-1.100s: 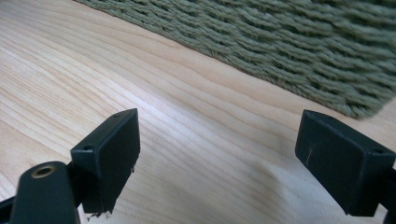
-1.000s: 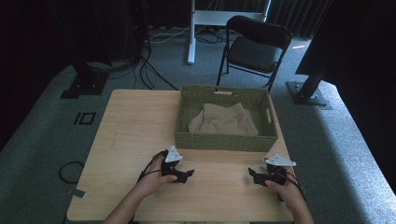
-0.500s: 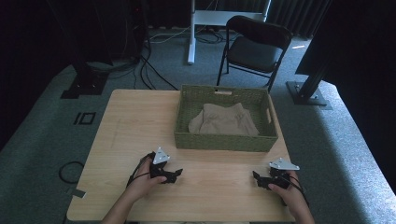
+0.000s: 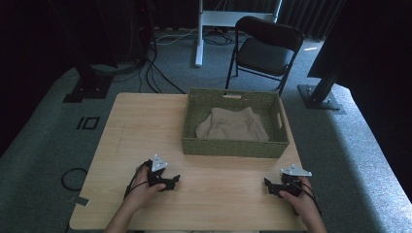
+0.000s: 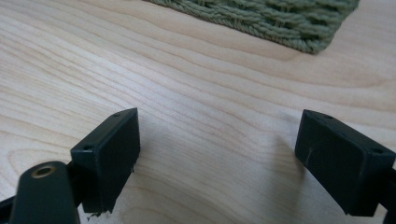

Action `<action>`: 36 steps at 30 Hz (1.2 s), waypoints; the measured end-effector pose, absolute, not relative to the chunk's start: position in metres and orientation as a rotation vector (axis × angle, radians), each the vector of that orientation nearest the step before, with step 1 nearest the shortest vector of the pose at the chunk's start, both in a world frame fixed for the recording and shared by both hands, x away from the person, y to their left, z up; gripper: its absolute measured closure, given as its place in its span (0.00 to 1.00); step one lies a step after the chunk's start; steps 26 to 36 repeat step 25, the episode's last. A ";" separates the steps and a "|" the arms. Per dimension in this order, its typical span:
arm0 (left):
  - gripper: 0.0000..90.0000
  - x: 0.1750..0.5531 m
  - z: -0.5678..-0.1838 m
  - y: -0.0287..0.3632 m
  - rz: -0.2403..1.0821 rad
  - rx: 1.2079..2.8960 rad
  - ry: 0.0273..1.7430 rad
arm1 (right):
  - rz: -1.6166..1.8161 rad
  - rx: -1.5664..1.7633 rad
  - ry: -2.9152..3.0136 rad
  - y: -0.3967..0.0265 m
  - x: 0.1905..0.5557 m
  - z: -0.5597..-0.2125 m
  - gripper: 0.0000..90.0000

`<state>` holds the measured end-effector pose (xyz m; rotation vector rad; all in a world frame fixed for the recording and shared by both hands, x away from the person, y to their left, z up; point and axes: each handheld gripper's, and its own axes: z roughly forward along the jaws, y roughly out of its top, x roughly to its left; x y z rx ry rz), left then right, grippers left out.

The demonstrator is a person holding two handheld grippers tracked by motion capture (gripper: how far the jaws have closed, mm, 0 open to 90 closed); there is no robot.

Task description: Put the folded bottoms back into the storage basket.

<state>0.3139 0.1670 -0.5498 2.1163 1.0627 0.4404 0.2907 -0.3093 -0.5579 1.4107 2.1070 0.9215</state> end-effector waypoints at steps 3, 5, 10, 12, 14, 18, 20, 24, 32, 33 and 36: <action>0.19 0.313 -0.552 0.170 0.447 2.123 1.083 | 0.925 1.417 2.108 -0.309 0.291 -0.558 0.15; 0.19 0.312 -0.552 0.171 0.443 2.120 1.091 | 0.925 1.421 2.107 -0.309 0.291 -0.558 0.15; 0.19 0.312 -0.553 0.172 0.489 2.127 1.112 | 0.924 1.420 2.107 -0.309 0.291 -0.558 0.15; 0.19 0.312 -0.553 0.172 0.496 2.120 1.129 | 0.924 1.419 2.108 -0.309 0.291 -0.558 0.14; 0.19 0.310 -0.553 0.171 0.510 2.106 1.160 | 0.923 1.419 2.108 -0.309 0.291 -0.558 0.14; 0.18 0.309 -0.553 0.170 0.520 2.097 1.184 | 0.924 1.419 2.108 -0.309 0.291 -0.558 0.14; 0.17 0.309 -0.553 0.169 0.523 2.094 1.196 | 0.924 1.420 2.108 -0.309 0.291 -0.558 0.14; 0.16 0.310 -0.553 0.169 0.524 2.087 1.207 | 0.924 1.419 2.108 -0.309 0.291 -0.558 0.14; 0.16 0.310 -0.553 0.169 0.524 2.087 1.207 | 0.924 1.419 2.108 -0.309 0.291 -0.558 0.14; 0.16 0.310 -0.553 0.169 0.524 2.087 1.207 | 0.924 1.419 2.108 -0.309 0.291 -0.558 0.14; 0.16 0.310 -0.553 0.169 0.524 2.087 1.207 | 0.924 1.419 2.108 -0.309 0.291 -0.558 0.14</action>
